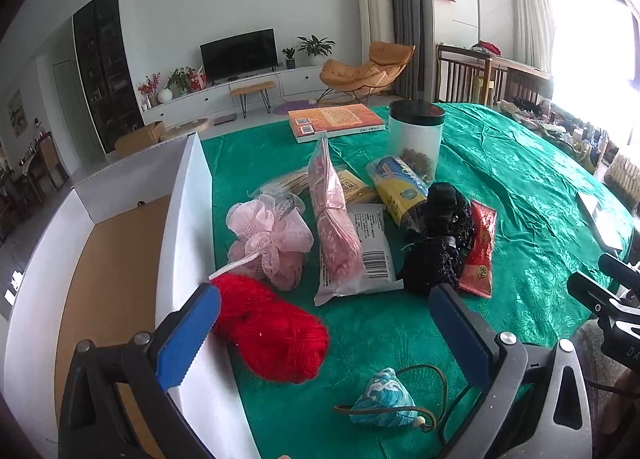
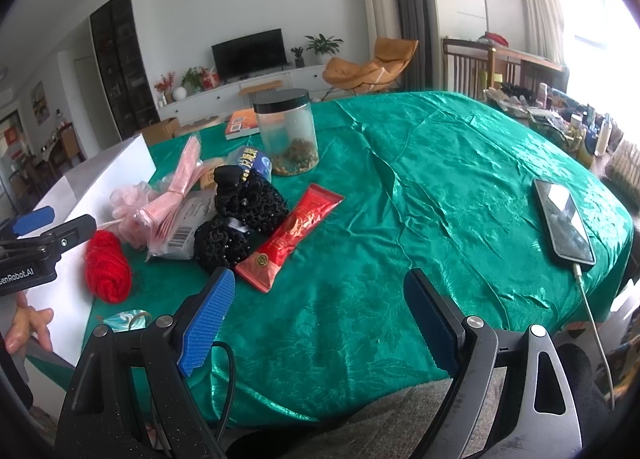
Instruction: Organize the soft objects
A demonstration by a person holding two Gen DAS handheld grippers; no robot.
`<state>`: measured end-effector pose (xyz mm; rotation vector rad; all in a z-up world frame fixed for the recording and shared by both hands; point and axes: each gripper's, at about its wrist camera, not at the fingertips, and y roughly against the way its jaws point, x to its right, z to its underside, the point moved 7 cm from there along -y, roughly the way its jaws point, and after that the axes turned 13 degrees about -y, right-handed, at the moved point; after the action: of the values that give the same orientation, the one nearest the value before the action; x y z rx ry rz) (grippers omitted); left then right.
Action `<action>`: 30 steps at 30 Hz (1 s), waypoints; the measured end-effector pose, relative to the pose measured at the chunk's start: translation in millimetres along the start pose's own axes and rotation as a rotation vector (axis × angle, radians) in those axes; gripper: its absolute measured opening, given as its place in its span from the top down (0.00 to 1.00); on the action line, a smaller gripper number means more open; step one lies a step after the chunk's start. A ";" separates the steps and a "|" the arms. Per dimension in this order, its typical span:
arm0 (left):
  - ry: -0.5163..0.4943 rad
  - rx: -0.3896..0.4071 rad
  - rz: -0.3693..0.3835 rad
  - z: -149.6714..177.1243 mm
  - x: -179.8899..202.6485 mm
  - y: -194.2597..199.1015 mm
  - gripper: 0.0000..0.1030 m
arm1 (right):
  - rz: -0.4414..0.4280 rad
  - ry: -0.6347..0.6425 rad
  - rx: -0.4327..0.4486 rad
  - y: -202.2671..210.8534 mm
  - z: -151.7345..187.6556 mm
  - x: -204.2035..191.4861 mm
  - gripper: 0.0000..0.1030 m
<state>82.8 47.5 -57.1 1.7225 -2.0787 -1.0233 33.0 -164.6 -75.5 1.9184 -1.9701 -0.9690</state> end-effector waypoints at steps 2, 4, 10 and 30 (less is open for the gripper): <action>-0.008 -0.003 -0.012 2.4 1.0 -1.2 0.00 | 0.001 0.001 0.002 0.5 1.7 -2.0 0.14; -0.014 0.003 -0.028 1.6 0.1 0.5 0.00 | 0.000 -0.001 0.000 -1.3 -1.6 1.6 0.14; 0.000 -0.008 -0.066 6.8 -16.4 6.3 0.00 | -0.001 -0.003 -0.002 -1.8 -2.3 2.2 0.14; -0.059 -0.117 0.141 51.7 39.6 23.4 0.00 | -0.003 -0.010 -0.002 -1.6 -4.5 4.6 0.14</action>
<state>23.7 29.9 -88.5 1.4846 -2.0965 -1.1398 36.5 -170.2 -74.3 1.9201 -1.9715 -0.9835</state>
